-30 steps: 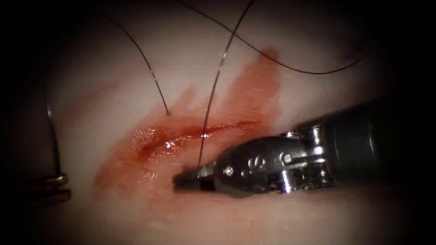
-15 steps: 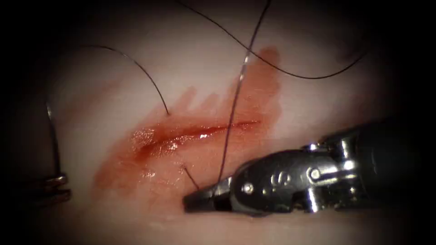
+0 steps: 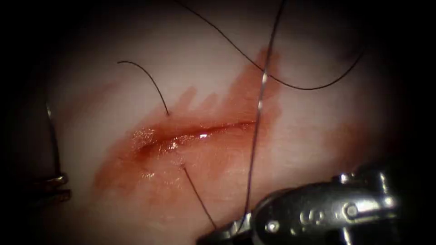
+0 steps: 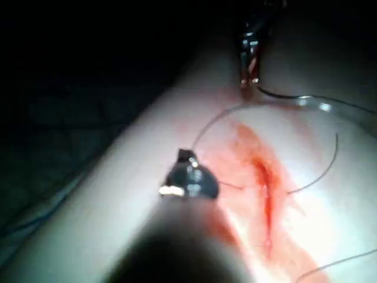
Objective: Wound Closure
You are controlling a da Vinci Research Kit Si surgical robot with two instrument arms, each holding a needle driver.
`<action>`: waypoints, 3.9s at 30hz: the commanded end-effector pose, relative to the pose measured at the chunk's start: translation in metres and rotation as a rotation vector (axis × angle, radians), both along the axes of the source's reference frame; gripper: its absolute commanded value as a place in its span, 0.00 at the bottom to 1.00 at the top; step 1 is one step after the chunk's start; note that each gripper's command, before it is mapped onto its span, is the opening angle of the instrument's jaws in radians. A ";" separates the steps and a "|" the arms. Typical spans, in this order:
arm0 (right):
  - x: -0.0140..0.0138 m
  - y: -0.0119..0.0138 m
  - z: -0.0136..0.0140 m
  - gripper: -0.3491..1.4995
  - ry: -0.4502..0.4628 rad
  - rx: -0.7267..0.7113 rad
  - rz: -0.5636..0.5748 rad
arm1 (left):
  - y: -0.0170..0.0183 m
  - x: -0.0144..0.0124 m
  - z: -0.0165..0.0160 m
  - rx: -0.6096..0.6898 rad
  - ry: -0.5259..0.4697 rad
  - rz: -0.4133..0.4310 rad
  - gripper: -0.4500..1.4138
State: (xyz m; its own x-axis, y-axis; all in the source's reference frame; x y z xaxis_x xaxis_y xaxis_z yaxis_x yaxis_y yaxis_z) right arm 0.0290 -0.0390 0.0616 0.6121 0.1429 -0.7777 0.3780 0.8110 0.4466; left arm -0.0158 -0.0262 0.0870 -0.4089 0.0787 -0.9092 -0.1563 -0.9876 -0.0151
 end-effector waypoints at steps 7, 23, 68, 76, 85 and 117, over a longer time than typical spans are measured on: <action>0.0011 -0.0004 0.0002 0.00 0.002 -0.007 0.003 | -0.0005 -0.0006 0.0005 0.003 -0.001 0.002 0.00; -0.0044 0.0021 0.0016 0.88 -0.031 -0.109 0.033 | -0.0005 -0.0006 0.0005 0.003 -0.001 0.002 0.00; 0.0076 0.0125 0.0168 0.00 -0.104 0.375 0.630 | -0.0006 -0.0006 0.0006 0.002 -0.001 0.002 0.00; 0.0070 0.0141 0.0163 0.00 -0.112 0.359 0.693 | -0.0006 -0.0006 0.0006 0.002 -0.001 0.002 0.00; 0.0068 0.0169 0.0143 0.00 -0.091 0.374 0.777 | -0.0006 -0.0007 0.0006 0.002 0.000 0.001 0.00; -0.0038 0.0128 0.0079 0.88 -0.060 0.335 0.769 | 0.0007 0.0000 0.0095 0.047 0.086 0.036 0.00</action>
